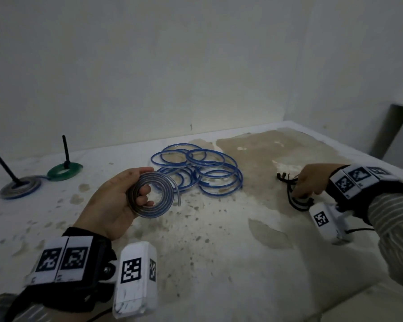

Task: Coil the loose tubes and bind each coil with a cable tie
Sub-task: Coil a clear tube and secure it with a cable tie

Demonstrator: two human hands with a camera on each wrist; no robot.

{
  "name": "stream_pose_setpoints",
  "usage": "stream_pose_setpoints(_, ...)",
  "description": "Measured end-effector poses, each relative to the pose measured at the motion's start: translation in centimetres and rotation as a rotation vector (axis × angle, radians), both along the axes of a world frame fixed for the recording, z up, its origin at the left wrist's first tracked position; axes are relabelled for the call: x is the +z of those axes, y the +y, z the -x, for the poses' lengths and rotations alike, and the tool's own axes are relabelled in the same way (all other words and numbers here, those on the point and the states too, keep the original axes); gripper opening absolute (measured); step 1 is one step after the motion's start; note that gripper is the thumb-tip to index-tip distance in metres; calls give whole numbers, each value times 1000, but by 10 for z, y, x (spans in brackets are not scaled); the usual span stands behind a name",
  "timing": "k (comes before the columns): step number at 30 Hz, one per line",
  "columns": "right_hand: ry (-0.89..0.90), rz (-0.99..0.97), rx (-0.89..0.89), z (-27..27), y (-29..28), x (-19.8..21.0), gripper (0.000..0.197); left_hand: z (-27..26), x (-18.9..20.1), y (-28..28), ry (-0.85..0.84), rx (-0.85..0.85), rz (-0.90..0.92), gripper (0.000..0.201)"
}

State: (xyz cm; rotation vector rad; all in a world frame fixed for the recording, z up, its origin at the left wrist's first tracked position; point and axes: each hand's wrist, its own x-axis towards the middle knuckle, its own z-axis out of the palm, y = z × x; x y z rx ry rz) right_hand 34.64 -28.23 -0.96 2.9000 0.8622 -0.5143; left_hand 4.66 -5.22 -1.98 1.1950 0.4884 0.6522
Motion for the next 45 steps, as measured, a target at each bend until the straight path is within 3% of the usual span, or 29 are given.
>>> stream_pose_setpoints(5,-14,-100,96,3,-3,-7,33,-1,1,-4,25,-5,-23,29)
stream_pose_setpoints(14,-201,-322,214,30,11,31,11,6,-2,-4,36,22,-44,30)
stream_pose_setpoints(18,-66,-588,360,67,34,44,8,7,-4,-4,46,61,-67,30)
stream_pose_setpoints(22,121,-762,649,123,67,53,15,13,-7,3,56,127,-83,31)
stream_pose_setpoints(27,247,-742,877,172,100,53,20,26,-9,17,37,203,-68,31)
stream_pose_setpoints(35,358,-678,901,184,113,42,16,37,-7,37,10,361,-10,28)
stream_pose_setpoints(39,276,-599,912,190,123,37,15,36,-6,33,6,319,-21,27)
stream_pose_setpoints(43,123,-684,875,188,137,32,10,31,-7,24,61,236,-50,15)
stream_pose_setpoints(45,101,-748,864,190,141,32,10,30,-7,22,90,203,-61,22)
